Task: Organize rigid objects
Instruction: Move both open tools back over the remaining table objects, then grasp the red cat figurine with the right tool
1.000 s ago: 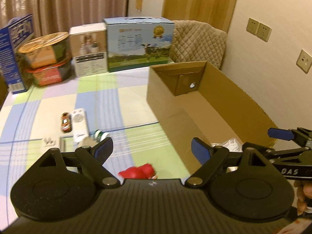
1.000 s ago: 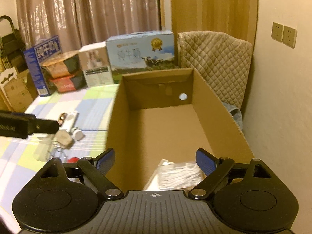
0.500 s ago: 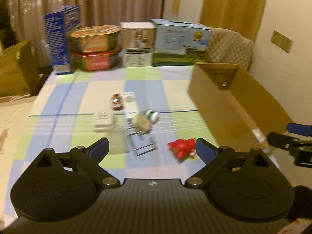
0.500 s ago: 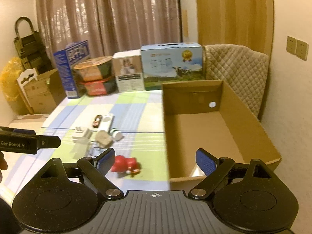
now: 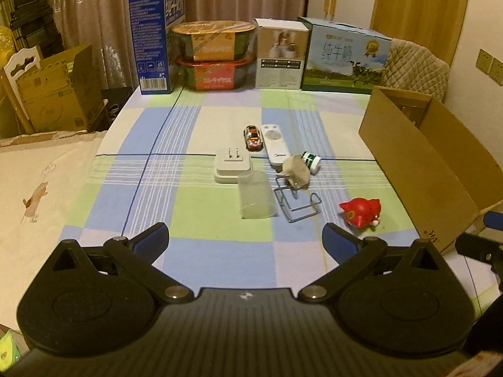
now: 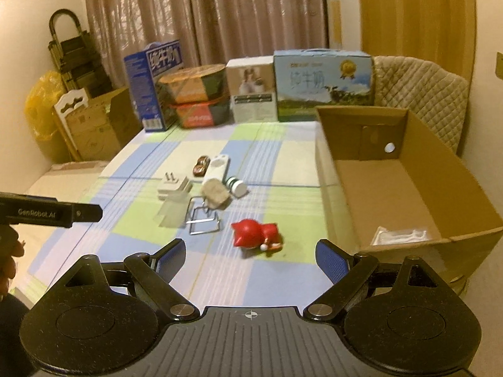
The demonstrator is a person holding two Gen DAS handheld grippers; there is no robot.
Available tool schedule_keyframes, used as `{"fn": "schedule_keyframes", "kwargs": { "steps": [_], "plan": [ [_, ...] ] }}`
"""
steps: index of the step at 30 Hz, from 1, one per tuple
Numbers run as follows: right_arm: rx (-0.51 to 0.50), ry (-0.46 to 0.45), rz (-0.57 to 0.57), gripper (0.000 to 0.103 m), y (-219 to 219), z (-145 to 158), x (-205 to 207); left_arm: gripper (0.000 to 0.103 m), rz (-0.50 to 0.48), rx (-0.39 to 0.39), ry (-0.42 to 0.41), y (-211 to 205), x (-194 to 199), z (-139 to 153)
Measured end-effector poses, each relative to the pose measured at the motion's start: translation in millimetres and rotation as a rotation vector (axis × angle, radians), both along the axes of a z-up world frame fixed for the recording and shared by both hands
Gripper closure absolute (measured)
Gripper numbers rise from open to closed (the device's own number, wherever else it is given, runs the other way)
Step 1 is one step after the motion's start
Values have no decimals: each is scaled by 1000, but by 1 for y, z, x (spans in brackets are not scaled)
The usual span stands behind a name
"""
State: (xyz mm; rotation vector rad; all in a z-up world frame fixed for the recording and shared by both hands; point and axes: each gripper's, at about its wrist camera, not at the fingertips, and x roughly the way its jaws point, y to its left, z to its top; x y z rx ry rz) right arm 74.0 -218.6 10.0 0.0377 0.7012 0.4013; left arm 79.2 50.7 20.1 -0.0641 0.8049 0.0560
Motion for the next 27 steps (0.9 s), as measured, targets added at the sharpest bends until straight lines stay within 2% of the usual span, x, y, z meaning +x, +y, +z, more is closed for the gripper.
{"fn": "schedule_keyframes", "kwargs": {
  "steps": [18,27],
  "plan": [
    [12,50,19,16,30,-48,48,1,-23,-5,36,14,45,-48],
    [-7,97,11,16,37,-92,95,1,-80,-38,26,19,74,-79]
  ]
}}
